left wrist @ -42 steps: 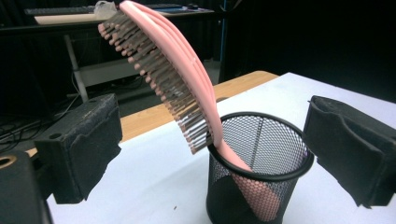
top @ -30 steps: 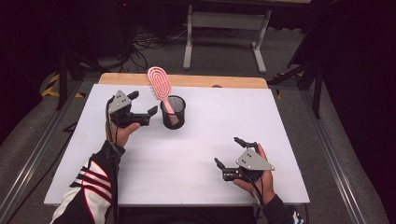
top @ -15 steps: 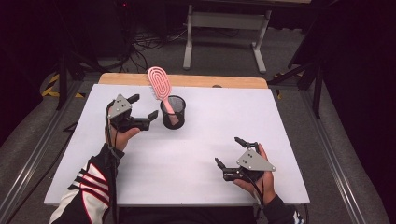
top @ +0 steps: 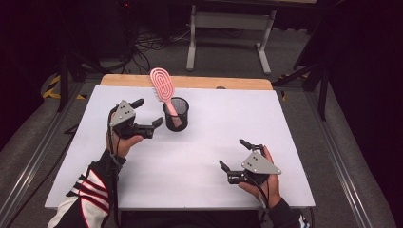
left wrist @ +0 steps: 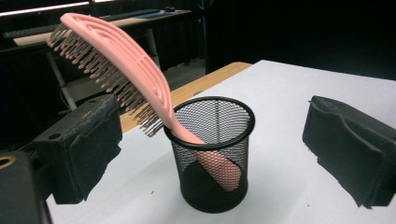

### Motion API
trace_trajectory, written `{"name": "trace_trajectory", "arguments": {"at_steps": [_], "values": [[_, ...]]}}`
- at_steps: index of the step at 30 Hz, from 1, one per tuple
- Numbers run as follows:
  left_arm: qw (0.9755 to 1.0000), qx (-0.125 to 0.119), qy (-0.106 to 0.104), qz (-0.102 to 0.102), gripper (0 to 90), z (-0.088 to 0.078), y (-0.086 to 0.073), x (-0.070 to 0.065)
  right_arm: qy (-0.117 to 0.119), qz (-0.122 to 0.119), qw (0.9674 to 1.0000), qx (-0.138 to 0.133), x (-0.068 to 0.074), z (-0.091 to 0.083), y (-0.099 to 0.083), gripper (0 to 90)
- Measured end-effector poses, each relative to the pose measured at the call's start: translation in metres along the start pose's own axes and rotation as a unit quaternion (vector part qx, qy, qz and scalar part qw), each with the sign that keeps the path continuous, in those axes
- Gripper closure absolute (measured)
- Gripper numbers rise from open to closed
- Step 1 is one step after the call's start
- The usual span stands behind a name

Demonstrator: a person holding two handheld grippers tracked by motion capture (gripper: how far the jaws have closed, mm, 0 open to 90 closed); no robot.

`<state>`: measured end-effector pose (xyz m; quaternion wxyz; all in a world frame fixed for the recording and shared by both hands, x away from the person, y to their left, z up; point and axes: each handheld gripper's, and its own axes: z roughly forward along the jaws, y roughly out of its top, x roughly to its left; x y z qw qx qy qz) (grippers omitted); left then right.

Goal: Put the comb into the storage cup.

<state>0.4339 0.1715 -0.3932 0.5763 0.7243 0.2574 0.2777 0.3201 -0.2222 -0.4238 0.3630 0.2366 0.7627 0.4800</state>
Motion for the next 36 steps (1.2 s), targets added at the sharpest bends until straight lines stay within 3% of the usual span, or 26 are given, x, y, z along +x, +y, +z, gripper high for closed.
{"name": "trace_trajectory", "arguments": {"at_steps": [20,36], "values": [[0.9992,0.000,-0.028,0.029,5.9,-0.018,0.003,-0.024,-0.003,0.000,1.0000,-0.005,0.000,-0.002,0.002,7.8],[0.9966,0.012,-0.056,0.059,6.1,-0.022,-0.001,-0.049,-0.005,0.000,1.0000,-0.006,-0.001,-0.002,0.002,7.6]]}}
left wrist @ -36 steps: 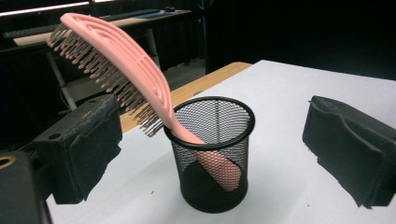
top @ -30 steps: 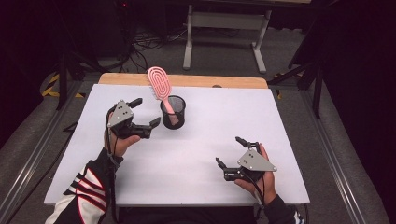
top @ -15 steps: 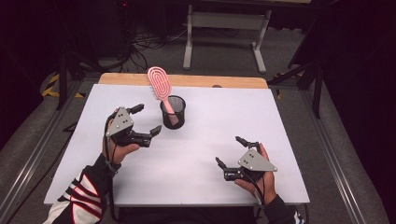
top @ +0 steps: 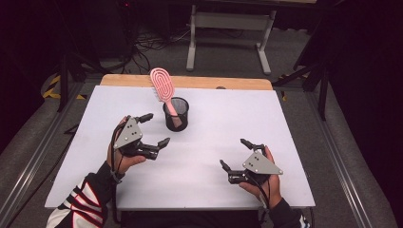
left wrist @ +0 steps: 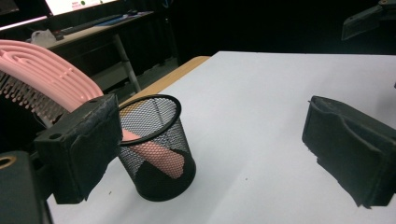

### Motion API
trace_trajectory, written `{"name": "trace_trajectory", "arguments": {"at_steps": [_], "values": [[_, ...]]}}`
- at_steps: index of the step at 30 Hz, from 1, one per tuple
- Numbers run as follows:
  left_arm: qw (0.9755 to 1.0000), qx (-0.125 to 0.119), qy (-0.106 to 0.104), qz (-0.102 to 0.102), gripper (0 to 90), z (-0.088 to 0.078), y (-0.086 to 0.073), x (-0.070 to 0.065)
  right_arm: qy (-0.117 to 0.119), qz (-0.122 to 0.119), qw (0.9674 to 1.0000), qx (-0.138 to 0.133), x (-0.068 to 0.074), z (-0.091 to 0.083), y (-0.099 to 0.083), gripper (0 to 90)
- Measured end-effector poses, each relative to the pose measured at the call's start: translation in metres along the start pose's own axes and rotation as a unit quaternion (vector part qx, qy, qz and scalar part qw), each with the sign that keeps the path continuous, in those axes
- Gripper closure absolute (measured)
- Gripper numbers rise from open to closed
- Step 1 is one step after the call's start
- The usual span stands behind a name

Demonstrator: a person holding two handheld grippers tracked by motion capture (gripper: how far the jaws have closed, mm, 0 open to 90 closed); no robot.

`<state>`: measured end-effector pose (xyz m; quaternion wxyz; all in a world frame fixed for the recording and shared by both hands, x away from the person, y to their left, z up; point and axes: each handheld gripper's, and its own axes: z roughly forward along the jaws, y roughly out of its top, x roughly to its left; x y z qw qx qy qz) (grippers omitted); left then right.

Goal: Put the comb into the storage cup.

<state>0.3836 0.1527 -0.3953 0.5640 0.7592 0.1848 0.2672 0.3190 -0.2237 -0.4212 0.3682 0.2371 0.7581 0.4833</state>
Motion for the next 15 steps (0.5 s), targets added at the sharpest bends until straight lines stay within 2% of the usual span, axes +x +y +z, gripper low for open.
{"name": "trace_trajectory", "arguments": {"at_steps": [9,10,15], "values": [[0.9999,0.006,-0.009,0.010,6.6,-0.003,-0.007,-0.014,-0.002,-0.002,1.0000,-0.003,0.000,-0.001,0.000,7.6],[0.9998,0.009,-0.008,0.018,6.7,-0.004,-0.007,-0.015,-0.002,-0.002,1.0000,-0.003,0.000,-0.001,0.001,7.5],[0.9996,0.013,-0.008,0.023,6.7,-0.009,-0.009,-0.022,-0.001,-0.003,1.0000,-0.004,0.000,-0.002,0.001,7.5]]}}
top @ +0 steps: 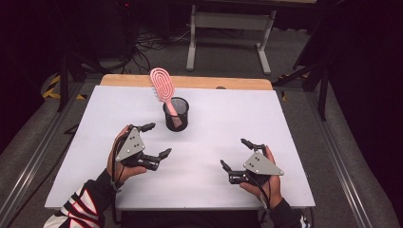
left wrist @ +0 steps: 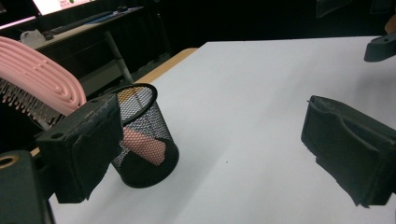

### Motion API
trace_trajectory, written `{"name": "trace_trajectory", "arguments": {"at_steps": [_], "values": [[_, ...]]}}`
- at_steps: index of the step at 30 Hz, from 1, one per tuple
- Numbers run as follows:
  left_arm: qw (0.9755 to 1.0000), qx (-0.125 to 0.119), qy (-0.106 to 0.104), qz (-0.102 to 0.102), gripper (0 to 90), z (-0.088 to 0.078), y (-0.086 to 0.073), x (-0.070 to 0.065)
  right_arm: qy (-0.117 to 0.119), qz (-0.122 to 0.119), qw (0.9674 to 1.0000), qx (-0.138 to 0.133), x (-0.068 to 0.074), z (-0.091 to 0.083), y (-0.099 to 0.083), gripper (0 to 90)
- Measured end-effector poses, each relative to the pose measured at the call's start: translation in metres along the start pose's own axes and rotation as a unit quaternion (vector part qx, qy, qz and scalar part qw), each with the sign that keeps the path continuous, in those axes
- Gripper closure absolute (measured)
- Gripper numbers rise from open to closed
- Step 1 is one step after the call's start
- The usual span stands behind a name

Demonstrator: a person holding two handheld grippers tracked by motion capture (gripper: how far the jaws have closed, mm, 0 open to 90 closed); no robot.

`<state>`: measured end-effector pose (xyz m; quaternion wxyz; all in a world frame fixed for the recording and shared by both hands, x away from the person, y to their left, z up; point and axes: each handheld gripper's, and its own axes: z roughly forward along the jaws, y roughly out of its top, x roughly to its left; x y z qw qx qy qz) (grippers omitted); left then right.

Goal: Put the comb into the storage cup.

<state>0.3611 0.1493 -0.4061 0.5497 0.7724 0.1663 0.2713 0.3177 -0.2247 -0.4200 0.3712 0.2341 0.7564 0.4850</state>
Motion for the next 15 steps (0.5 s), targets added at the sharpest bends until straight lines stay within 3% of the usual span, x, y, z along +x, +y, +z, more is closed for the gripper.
{"name": "trace_trajectory", "arguments": {"at_steps": [15], "values": [[0.9999,0.005,0.012,0.007,6.7,-0.017,-0.007,-0.006,-0.003,-0.001,1.0000,-0.001,0.000,-0.002,0.001,7.4]]}}
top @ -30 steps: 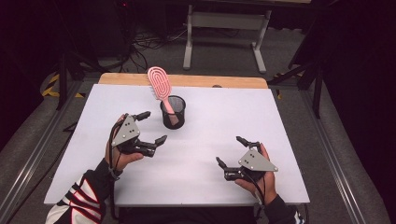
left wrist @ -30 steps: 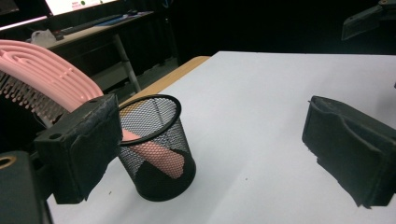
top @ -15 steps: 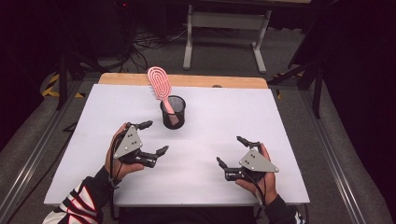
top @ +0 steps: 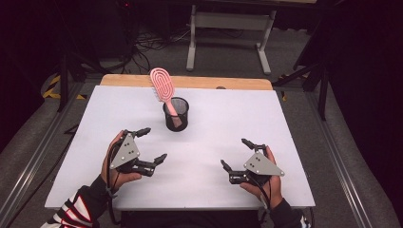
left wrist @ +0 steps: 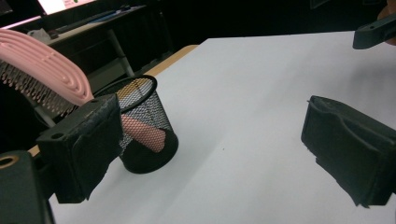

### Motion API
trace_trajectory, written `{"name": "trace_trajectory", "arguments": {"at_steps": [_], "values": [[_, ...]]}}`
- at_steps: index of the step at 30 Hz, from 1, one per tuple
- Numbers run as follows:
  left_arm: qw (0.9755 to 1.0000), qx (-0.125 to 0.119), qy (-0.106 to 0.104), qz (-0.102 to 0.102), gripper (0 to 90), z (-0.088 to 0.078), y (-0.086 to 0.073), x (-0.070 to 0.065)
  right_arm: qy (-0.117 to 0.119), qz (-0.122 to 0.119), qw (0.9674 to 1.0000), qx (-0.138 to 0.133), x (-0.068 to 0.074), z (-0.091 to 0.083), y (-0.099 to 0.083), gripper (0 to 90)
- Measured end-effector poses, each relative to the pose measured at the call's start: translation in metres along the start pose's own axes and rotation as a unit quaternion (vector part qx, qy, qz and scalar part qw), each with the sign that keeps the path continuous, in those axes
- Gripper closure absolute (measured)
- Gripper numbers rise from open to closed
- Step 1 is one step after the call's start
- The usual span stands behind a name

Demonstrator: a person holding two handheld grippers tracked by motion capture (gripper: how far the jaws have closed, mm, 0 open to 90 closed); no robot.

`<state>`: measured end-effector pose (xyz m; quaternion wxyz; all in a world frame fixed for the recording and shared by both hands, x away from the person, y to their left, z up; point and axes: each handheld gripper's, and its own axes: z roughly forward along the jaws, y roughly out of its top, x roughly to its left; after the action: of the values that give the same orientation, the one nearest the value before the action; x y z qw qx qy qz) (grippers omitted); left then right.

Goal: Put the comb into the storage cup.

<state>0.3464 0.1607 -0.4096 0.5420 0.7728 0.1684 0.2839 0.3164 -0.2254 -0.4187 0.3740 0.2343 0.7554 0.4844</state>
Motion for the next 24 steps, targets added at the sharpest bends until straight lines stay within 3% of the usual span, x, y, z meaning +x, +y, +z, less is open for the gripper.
{"name": "trace_trajectory", "arguments": {"at_steps": [24], "values": [[0.9998,0.015,0.013,0.004,6.8,-0.021,-0.016,-0.002,-0.002,-0.005,1.0000,-0.001,0.000,-0.002,0.000,7.2]]}}
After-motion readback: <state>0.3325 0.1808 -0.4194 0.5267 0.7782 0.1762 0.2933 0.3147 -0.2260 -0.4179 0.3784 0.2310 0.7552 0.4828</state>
